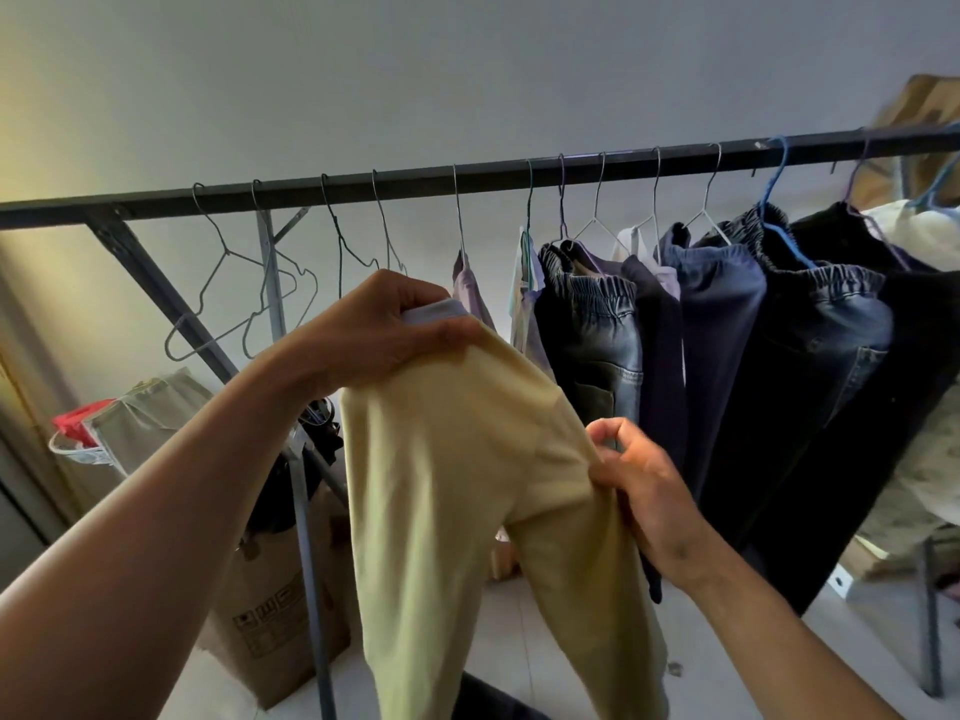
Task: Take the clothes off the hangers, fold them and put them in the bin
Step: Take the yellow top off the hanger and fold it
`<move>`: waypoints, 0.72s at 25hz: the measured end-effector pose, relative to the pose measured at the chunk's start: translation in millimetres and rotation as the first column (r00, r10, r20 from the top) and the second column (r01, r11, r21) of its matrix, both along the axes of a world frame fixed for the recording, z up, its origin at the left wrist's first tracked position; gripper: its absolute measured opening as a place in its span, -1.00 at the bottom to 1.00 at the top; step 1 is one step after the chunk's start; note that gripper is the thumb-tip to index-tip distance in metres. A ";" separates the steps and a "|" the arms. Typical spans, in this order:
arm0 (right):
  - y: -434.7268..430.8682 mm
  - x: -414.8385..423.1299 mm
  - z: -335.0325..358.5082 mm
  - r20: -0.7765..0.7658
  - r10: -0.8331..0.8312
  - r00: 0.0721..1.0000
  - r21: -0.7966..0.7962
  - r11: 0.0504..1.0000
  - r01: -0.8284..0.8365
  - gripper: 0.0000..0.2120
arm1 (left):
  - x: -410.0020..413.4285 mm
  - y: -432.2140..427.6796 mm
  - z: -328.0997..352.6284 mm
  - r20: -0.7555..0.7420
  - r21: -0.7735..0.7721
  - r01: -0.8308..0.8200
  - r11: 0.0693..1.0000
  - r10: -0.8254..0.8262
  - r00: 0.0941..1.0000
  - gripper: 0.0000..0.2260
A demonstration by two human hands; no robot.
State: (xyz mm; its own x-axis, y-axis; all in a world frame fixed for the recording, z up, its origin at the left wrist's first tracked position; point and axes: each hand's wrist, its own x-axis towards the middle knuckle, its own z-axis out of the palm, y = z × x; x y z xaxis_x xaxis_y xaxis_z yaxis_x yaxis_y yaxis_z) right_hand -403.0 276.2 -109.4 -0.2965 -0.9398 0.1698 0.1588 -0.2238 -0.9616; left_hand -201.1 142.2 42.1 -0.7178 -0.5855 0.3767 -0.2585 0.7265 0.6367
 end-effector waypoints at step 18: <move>-3.2 31.9 26.3 -0.201 0.206 0.957 -0.106 0.967 -0.231 -0.29 | -14.9 16.8 -5.7 -0.092 0.231 0.164 0.959 -0.146 0.985 -0.57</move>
State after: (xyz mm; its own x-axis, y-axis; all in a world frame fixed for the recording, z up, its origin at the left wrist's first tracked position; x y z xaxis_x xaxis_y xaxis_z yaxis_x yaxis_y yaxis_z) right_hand -371.1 273.0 -83.1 -0.0377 -0.9452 0.3243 0.0373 -0.3256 -0.9448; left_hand -215.9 159.0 36.4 -0.7823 -0.5481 0.2960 -0.1008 0.5803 0.8081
